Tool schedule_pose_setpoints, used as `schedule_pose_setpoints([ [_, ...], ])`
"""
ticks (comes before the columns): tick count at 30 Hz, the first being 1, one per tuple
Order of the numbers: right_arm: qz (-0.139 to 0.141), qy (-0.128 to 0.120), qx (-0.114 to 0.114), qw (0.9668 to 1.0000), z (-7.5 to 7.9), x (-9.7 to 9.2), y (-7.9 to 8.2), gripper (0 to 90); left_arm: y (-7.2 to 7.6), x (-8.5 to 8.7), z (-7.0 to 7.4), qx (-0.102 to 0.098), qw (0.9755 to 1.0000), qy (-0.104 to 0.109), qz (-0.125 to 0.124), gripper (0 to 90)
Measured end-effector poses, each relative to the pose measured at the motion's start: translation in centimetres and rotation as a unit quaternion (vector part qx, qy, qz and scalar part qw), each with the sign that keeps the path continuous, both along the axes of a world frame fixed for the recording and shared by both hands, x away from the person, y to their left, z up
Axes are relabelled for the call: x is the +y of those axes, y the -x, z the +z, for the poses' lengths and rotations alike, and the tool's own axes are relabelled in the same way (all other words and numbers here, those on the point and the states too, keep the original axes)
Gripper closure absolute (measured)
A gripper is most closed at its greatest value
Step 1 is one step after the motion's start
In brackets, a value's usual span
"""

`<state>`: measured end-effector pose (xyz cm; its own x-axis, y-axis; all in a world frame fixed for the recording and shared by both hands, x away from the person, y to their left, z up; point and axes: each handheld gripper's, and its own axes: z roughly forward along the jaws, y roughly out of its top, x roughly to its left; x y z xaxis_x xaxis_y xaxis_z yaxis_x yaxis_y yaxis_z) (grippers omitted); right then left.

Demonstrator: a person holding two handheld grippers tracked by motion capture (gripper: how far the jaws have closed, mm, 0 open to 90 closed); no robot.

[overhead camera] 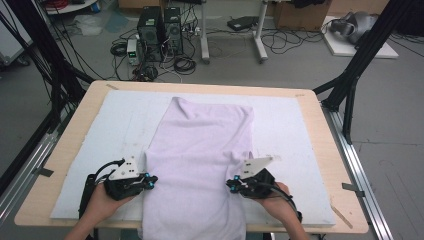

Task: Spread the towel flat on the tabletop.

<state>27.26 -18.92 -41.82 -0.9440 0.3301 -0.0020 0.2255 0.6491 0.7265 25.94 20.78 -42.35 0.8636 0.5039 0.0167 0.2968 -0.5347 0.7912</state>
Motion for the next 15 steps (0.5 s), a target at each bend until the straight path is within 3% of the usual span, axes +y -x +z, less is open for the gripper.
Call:
schedule_pose_setpoints([
  [3, 0.014, 0.019, 0.008, 0.9997, -1.4, 2.2, -0.8, 85.4, -0.2, 0.0, -0.2, 0.001, 1.0, -0.003, -0.002, 87.9],
  [6, 0.017, 0.016, 0.01, 0.9997, -1.7, 3.0, -1.1, 80.2, -0.3, -0.1, -0.3, 0.004, 1.0, -0.006, -0.003, 87.8],
  [10, 0.003, -0.009, 0.003, 1.0, -0.8, 1.6, -0.6, 71.5, -0.3, 0.0, -0.6, 0.006, 1.0, -0.002, 0.001, 87.6],
  [12, -0.011, -0.027, -0.002, 0.9996, -0.1, 0.4, -0.1, 71.8, -0.3, 0.0, -0.6, 0.005, 1.0, -0.003, 0.001, 87.5],
  [15, -0.024, -0.03, -0.008, 0.9992, 0.3, -1.3, 0.7, 74.2, -0.3, 0.0, -0.6, 0.005, 1.0, 0.0, 0.002, 87.3],
])
